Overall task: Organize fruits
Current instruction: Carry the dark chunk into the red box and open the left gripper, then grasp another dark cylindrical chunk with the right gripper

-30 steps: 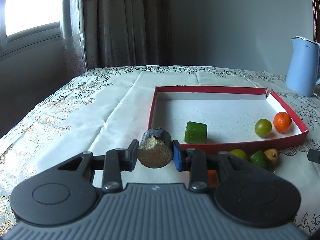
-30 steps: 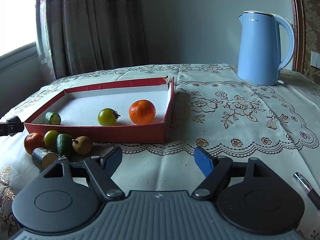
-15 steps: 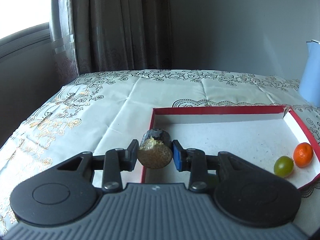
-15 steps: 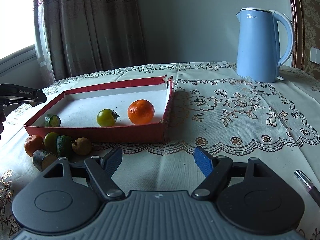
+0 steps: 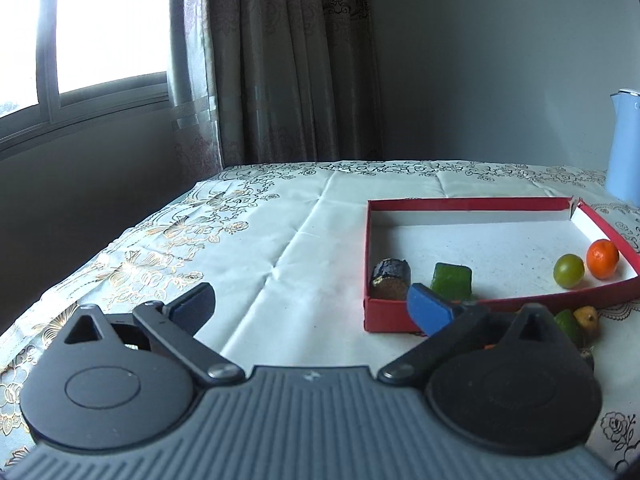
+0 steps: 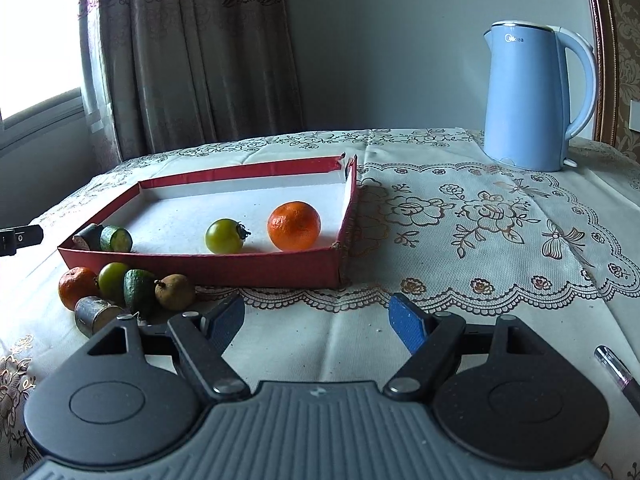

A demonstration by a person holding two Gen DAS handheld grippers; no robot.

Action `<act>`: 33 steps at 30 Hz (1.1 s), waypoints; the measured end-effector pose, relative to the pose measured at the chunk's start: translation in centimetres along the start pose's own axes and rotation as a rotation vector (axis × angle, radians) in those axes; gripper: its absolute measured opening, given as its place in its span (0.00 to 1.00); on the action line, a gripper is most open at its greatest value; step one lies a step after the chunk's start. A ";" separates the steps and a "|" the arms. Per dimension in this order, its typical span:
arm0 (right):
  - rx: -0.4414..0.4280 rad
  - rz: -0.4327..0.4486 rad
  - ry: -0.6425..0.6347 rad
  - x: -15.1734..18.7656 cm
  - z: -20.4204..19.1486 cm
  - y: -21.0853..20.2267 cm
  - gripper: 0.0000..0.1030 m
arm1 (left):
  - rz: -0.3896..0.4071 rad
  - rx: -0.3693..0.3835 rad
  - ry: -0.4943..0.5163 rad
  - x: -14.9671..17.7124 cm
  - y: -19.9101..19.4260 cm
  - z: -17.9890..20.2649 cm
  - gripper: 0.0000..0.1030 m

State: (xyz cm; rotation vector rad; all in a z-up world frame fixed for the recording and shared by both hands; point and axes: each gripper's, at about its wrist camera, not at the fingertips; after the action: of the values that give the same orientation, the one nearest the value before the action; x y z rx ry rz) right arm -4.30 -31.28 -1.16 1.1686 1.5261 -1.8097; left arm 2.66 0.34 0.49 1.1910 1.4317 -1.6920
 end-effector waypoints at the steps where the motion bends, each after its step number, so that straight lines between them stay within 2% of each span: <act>1: -0.006 0.021 -0.021 0.1 -0.4 -0.4 0.77 | 0.003 -0.010 -0.019 0.4 -0.3 -0.5 1.00; 4: -0.072 0.063 -0.078 0.4 -1.8 -1.5 0.77 | -0.026 -0.016 -0.063 1.3 0.3 -1.6 1.00; 6: -0.129 0.059 -0.119 0.5 -3.3 -1.9 0.77 | -0.050 -0.018 -0.096 1.7 0.9 -2.2 1.00; 8: -0.158 0.069 -0.181 0.6 -5.2 -2.3 0.77 | -0.043 -0.002 -0.123 1.6 0.8 -2.7 1.00; 13: -0.232 0.072 -0.246 0.4 -8.5 -2.9 0.77 | -0.059 0.018 -0.155 1.9 0.9 -3.3 1.00; 17: -0.266 0.059 -0.288 0.5 -10.7 -3.0 0.77 | -0.058 0.027 -0.165 2.0 0.9 -3.4 1.00; 25: -0.282 0.025 -0.313 0.6 -12.6 -2.4 0.77 | -0.059 0.036 -0.178 2.0 0.9 -3.6 1.00; 31: -0.270 -0.015 -0.326 0.7 -13.3 -1.3 0.63 | -0.055 0.035 -0.180 2.0 0.9 -3.6 1.00; 32: -0.268 -0.014 -0.323 0.7 -13.2 -1.2 0.57 | -0.054 0.035 -0.181 2.1 0.9 -3.6 1.00; 33: -0.263 -0.018 -0.313 0.6 -13.1 -1.1 0.47 | -0.054 0.035 -0.181 2.1 0.9 -3.6 1.00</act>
State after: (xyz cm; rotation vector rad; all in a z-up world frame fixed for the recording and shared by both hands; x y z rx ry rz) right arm -1.71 -18.36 -1.16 0.7125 1.5325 -1.6490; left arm 3.46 3.81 -1.78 0.9978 1.3395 -1.8192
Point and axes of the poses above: each gripper's, at about its wrist camera, not at the fingertips, and y roughly the way its jaws point, z to its right, x to its underside, and after that the axes turned 13 degrees about x, right-handed
